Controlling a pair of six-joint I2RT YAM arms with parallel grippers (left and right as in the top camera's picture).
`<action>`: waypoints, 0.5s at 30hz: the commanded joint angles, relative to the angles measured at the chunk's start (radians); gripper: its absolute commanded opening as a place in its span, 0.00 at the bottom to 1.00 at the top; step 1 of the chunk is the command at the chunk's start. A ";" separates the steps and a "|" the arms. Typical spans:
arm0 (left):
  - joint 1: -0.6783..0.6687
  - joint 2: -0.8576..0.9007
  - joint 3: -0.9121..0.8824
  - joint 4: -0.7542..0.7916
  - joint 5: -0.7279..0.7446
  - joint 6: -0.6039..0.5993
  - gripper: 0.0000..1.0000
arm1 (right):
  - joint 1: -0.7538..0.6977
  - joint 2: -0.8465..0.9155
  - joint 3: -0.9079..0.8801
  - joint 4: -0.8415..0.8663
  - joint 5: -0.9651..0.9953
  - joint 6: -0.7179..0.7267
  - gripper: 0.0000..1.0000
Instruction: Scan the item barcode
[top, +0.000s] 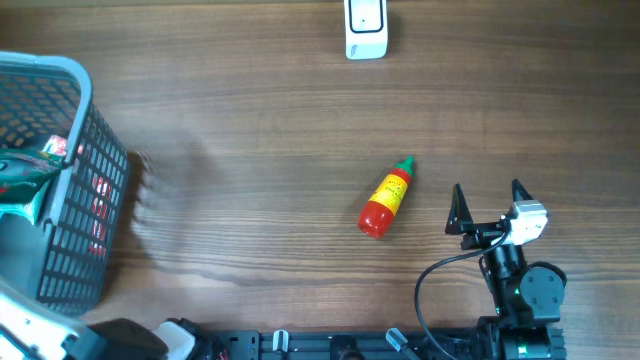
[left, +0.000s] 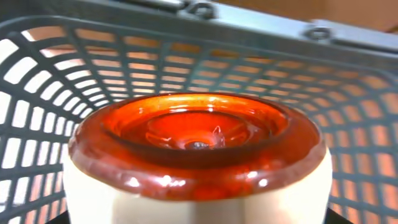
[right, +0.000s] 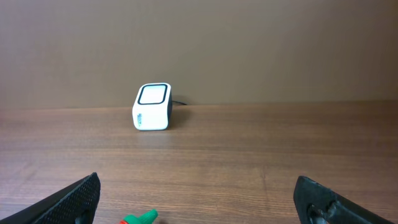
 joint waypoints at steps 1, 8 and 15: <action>-0.032 -0.039 0.020 0.008 0.020 0.005 0.58 | -0.002 -0.001 -0.001 0.002 0.011 -0.010 1.00; -0.034 -0.035 0.020 0.003 0.020 0.005 0.55 | -0.002 -0.001 -0.001 0.002 0.011 -0.010 1.00; -0.042 -0.011 -0.017 -0.021 0.020 0.005 0.57 | -0.002 -0.001 -0.001 0.002 0.011 -0.011 1.00</action>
